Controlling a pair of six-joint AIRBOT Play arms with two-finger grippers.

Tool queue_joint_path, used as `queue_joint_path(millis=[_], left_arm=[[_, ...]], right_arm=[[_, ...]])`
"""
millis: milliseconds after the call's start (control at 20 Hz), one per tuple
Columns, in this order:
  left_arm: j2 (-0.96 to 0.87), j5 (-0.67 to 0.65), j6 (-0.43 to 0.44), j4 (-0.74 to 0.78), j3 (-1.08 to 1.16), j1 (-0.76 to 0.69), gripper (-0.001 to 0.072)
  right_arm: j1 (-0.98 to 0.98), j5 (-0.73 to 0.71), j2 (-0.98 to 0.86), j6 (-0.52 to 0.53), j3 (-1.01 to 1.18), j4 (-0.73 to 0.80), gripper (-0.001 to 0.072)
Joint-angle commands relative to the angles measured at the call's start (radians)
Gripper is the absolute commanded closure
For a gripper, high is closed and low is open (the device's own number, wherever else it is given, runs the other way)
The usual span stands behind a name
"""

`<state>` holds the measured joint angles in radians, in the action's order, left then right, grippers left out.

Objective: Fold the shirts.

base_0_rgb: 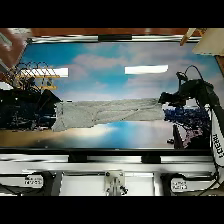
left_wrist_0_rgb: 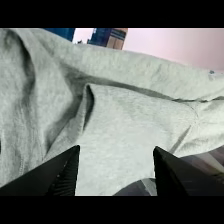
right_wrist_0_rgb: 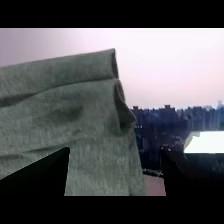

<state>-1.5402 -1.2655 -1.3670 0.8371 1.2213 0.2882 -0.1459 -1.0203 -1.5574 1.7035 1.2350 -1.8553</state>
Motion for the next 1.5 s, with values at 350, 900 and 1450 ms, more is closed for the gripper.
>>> queue_joint_path(millis=[350,900,1450], left_arm=[[0.050,-0.089,0.013,0.000,0.074,-0.057,0.0163],[0.090,0.059,0.012,-0.087,0.072,-0.320,0.0293],[-0.100,0.636,-0.086,-0.144,0.045,-0.953,0.0677]], right_arm=[[-0.069,-0.127,-0.161,0.081,0.013,-0.306,0.0026],[0.019,-0.152,-0.028,0.105,0.060,-0.319,0.0650],[0.022,-0.317,0.555,-0.119,0.060,-0.316,0.0650]])
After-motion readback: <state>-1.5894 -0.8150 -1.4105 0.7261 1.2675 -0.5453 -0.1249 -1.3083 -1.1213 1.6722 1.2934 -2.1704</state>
